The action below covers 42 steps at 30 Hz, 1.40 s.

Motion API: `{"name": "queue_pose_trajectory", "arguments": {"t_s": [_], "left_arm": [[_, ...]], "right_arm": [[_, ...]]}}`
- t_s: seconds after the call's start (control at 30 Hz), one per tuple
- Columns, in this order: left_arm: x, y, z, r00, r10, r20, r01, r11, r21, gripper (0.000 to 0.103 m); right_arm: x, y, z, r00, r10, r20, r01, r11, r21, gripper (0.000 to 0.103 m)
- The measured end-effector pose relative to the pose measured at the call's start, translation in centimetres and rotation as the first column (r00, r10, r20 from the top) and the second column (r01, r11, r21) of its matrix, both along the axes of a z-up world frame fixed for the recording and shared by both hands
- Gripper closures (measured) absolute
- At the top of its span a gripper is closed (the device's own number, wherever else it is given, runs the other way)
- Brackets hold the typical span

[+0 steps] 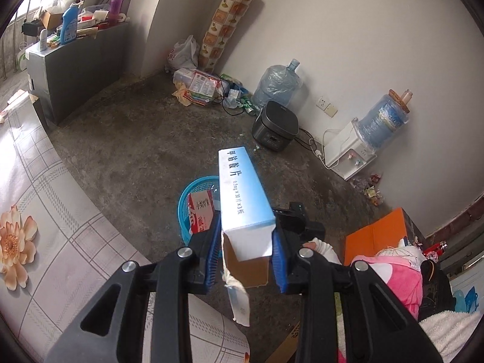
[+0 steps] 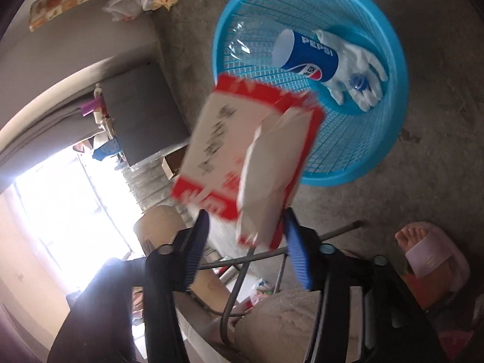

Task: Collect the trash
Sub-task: 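Release the box and bag into the blue wastebasket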

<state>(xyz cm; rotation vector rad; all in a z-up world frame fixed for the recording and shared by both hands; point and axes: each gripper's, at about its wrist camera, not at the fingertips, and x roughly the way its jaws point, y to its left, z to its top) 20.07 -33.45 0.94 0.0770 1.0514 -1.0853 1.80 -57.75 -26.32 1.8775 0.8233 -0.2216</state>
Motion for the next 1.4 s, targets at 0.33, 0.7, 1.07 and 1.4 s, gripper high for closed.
{"name": "queue_pose_trajectory", "arguments": {"t_s": [0.33,0.7,1.07,1.4], "left_arm": [[0.9,-3.7,-2.2,0.999,-0.03,-0.025,0.031,0.998,0.049,0.074],[1.0,-15.1,-9.1,0.983,-0.158,-0.097,0.174,0.968,0.182,0.074],[2.5,-21.7,-13.9,0.986,-0.134,-0.096,0.151,0.966,0.21,0.053],[3.0,-14.4,-4.2,0.996,-0.073,0.042,0.07,0.996,0.06,0.051]], "right_arm": [[-3.1,-0.6,0.5,0.996,-0.087,0.022,0.088,0.994,-0.057,0.04],[-9.4,0.9,5.7,0.993,-0.118,0.024,0.12,0.954,-0.274,0.04],[-11.4,1.9,5.7,0.991,-0.131,-0.008,0.123,0.948,-0.292,0.04],[-10.2,3.0,7.9,0.998,-0.066,-0.011,0.057,0.918,-0.393,0.04]]}}
